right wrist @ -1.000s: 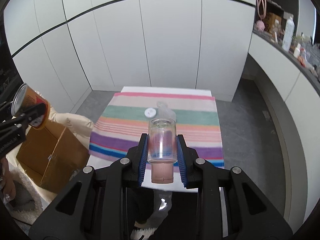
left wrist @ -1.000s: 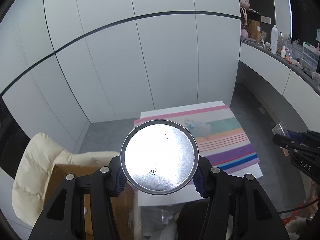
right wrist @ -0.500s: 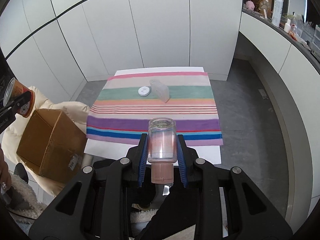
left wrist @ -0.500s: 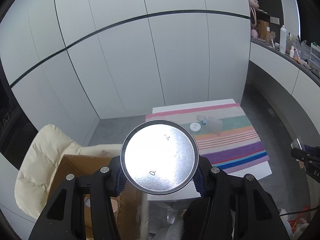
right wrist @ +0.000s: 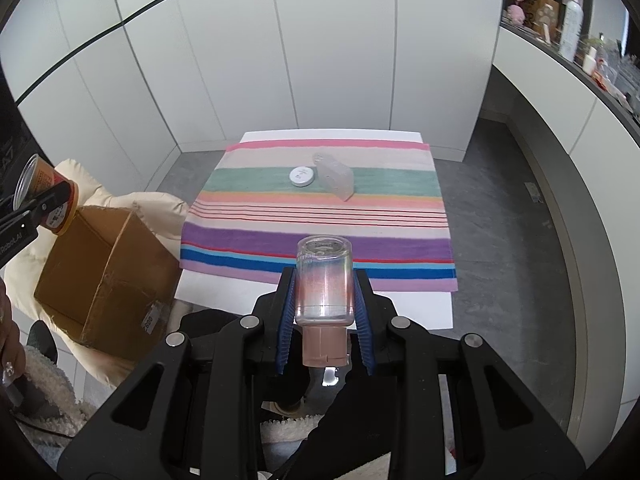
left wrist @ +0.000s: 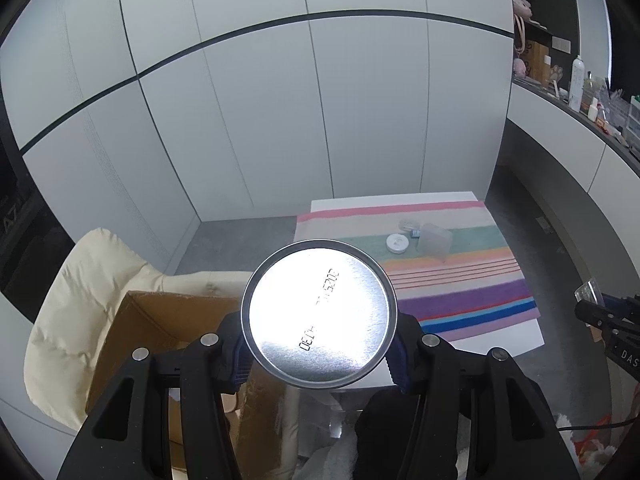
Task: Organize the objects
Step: 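Lift the can and clear bottle and carry both toward the cardboard box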
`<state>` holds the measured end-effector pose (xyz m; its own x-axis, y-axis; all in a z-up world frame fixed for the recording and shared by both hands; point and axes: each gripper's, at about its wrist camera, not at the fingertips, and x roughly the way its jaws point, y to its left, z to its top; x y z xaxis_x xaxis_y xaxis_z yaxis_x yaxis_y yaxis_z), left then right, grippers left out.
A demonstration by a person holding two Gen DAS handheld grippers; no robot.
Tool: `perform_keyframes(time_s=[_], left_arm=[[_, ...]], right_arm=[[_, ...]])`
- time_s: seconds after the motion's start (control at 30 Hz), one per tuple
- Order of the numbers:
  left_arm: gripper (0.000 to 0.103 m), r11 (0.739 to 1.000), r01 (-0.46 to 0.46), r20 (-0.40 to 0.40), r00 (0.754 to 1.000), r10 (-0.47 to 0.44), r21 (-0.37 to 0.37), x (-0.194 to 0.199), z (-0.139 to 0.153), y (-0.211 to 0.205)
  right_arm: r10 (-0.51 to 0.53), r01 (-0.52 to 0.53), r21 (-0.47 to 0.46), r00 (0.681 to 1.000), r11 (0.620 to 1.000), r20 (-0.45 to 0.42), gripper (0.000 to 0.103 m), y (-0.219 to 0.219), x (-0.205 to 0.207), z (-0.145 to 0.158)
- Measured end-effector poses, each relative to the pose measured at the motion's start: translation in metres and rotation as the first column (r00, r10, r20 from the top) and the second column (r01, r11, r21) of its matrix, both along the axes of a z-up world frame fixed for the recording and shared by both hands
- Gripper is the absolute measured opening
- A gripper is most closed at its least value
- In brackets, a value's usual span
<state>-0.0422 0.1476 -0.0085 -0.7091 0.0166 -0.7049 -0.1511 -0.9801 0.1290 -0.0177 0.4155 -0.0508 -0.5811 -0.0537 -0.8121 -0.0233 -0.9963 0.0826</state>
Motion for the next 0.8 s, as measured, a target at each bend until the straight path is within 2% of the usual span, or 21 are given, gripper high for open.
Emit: perform_keyframes(time_s=[0.23,0.43,0.67,0.8], left_arm=[[0.055,0.998,-0.061,0.002,0.998,0.061,0.002,0.009,0.001,-0.029],[0.055,0.991,-0.133,0.016,0.991,0.133,0.005,0.021,-0.001,-0.068],[0.055,0.966,-0.258,0.026,0.966,0.258,0.006,0.042,-0.003,-0.13],[0.055,0.945,-0.328,0.038,0.944,0.328,0.006,0.057,-0.006,-0.163]], right_arm=[[0.075,-0.075,-0.001,0.997,0.997,0.002,0.029,-0.036,-0.006,-0.001],[0.178,-0.178,-0.001,0.984,0.984,-0.006,0.029,-0.083,-0.009,0.001],[0.327,-0.327,0.0,0.945,0.945,0.002,0.029,-0.15,-0.012,-0.002],[0.415,-0.415,-0.001,0.91,0.91,0.007,0.029,-0.194,-0.01,-0.003]])
